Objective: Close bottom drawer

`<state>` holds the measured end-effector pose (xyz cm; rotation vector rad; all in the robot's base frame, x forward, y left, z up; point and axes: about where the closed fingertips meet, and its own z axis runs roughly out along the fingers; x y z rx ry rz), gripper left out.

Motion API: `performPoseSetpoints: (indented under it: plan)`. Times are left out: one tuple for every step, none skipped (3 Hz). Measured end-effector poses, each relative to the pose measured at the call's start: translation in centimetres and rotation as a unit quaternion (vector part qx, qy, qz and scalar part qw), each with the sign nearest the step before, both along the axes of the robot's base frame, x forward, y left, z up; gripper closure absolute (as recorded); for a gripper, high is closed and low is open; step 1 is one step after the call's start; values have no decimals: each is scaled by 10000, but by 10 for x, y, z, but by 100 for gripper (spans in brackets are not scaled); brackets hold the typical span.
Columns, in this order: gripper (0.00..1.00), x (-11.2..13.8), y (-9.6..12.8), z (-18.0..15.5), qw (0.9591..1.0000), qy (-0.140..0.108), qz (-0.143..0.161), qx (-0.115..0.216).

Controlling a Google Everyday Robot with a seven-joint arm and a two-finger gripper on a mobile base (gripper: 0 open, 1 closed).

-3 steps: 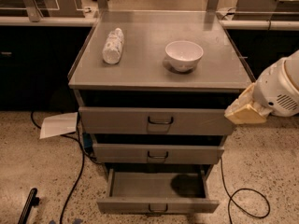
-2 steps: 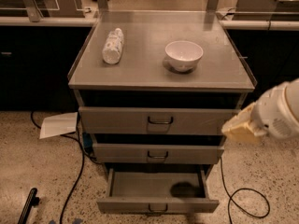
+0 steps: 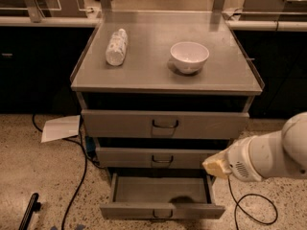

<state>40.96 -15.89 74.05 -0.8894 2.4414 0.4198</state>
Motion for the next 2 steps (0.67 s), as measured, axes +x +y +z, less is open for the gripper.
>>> performPoseSetpoints:
  plan:
    - [100, 16, -4, 4, 9993, -314, -197, -19]
    - [100, 16, -4, 4, 9993, -314, -197, -19]
